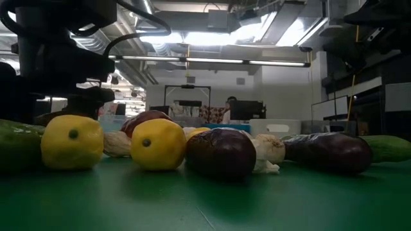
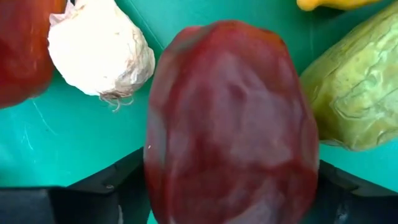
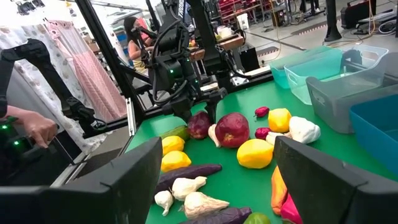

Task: Sort produce into baskets
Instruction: Put the apple into the green bin

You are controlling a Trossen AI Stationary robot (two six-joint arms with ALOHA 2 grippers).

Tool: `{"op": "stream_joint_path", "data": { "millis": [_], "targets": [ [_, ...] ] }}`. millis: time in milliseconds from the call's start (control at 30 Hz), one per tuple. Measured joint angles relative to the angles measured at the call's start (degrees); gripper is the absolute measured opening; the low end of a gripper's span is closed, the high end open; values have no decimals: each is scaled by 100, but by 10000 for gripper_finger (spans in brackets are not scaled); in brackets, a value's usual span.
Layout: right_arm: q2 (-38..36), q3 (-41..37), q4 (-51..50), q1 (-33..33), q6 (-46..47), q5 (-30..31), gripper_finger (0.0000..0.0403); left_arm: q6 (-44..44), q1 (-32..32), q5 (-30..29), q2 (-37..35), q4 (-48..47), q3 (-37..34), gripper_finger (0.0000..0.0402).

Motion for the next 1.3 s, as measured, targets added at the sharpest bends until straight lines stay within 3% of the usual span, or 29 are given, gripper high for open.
{"op": "stream_joint_path", "data": {
  "millis": [167,467,733,833,1000,1133,1300],
  "targets": [
    [0,2,-34,0,-1,100,310,-135,-2,-2,-2,-4,0,248],
    [0,2,-293,1,-1,214,310,-1081,95,-231,-532,-332,-13,242],
    [0,2,-291,1,0,215,310,-2780,605,-1688,-1922,-1191,-11,258],
    [0,2,-288,2,-1,214,310,-3712,908,-2526,-2472,-1593,-9,267],
    [0,2,-282,1,0,214,310,-4414,1564,-3245,-3182,-1963,-7,258],
    [0,2,-275,2,-2,216,310,-4805,2277,-3657,-3457,-2014,-7,256],
    [-1,2,-277,0,0,215,310,-5085,3406,-3735,-3396,-2028,-4,262]
  ]
}}
